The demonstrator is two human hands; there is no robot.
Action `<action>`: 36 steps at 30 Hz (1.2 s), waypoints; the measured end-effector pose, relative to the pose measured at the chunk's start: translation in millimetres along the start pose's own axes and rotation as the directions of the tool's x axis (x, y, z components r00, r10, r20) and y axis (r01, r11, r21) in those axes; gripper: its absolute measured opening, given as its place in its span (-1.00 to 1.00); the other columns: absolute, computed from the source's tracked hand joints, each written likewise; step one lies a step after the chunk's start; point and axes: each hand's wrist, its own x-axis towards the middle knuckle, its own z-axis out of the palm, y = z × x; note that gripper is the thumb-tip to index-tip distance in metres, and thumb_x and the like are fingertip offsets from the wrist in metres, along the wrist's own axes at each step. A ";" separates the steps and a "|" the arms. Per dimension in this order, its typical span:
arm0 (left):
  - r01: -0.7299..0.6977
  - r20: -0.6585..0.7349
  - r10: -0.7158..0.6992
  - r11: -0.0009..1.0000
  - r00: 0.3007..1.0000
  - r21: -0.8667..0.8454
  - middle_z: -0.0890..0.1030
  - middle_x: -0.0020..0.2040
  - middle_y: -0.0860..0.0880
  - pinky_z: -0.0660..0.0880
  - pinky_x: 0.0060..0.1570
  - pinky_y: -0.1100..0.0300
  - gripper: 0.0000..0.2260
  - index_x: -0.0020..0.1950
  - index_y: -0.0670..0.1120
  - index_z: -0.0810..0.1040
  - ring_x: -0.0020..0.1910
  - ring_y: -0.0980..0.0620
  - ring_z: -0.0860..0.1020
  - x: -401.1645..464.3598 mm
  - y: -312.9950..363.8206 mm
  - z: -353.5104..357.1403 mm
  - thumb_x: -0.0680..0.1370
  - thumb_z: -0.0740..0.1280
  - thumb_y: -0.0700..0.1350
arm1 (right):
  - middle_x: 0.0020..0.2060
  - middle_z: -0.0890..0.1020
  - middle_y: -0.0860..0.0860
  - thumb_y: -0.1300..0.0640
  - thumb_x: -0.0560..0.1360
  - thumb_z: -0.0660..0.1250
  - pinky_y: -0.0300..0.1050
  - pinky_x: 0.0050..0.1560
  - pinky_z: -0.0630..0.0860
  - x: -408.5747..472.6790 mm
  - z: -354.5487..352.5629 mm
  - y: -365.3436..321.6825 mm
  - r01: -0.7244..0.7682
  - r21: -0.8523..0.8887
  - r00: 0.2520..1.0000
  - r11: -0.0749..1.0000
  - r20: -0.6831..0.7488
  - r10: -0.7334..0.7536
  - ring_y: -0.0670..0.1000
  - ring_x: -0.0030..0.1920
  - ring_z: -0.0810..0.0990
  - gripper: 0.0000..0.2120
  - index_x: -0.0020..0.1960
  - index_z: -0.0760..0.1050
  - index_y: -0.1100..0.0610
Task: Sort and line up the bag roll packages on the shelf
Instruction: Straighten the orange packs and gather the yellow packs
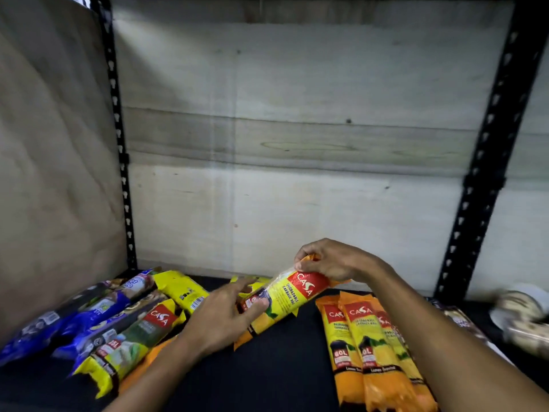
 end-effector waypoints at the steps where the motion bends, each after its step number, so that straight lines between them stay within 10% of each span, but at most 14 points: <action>1: -0.022 0.047 0.023 0.999 0.999 -0.026 0.59 0.24 0.17 0.49 0.14 0.20 -0.46 0.41 0.15 0.40 0.14 0.19 0.55 -1.6 7.2 4.9 0.49 0.25 0.35 | 0.12 0.59 -0.02 -0.05 0.57 0.35 -0.05 0.01 0.62 -5.7 0.0 2.5 -0.004 0.002 1.000 1.000 0.007 0.004 0.02 0.11 0.59 -0.88 0.07 0.57 -0.08; 5: -0.024 0.164 0.045 0.992 0.986 -0.125 0.53 0.07 0.30 0.46 0.00 0.42 -0.57 0.36 0.11 0.46 -0.01 0.33 0.54 -11.9 24.3 25.5 0.52 0.34 0.20 | 0.03 0.63 -0.06 -0.07 0.56 0.36 -0.14 -0.08 0.59 -22.2 2.1 13.7 -0.018 -0.006 0.999 1.000 0.038 0.019 -0.01 0.04 0.63 -0.87 0.07 0.58 -0.07; 9: 0.131 0.326 -0.005 0.921 0.945 -0.367 0.68 0.05 0.19 0.56 0.16 0.08 -0.65 0.15 0.09 0.57 0.04 0.25 0.62 -16.9 26.8 45.0 0.46 0.40 0.23 | 0.00 0.64 -0.08 -0.04 0.51 0.42 -0.14 -0.09 0.60 -24.1 12.0 26.4 -0.024 0.004 0.999 1.000 -0.022 0.024 -0.04 -0.02 0.63 -0.87 0.01 0.62 -0.02; 15: 0.319 0.389 -0.110 0.788 0.914 -0.527 0.71 0.02 0.06 0.61 0.00 0.21 -0.75 0.16 0.00 0.58 -0.03 0.16 0.68 -21.5 36.9 64.4 0.52 0.42 0.04 | 0.08 0.64 -0.03 -0.09 0.49 0.44 -0.02 0.02 0.66 -17.3 34.5 48.2 -0.062 0.088 0.978 0.994 -0.194 0.078 -0.03 0.01 0.64 -0.80 0.05 0.59 -0.04; 36: 0.464 0.282 -0.375 0.783 0.883 -0.414 0.64 -0.02 0.06 0.64 0.00 0.03 -0.76 0.00 0.07 0.49 -0.05 0.09 0.64 -8.1 51.5 107.4 0.48 0.42 0.16 | 0.48 0.33 0.05 -0.17 0.59 0.23 0.08 0.39 0.34 -60.7 57.6 100.4 -0.375 -0.200 0.908 0.905 -0.278 0.314 0.12 0.47 0.30 -0.46 0.50 0.31 0.02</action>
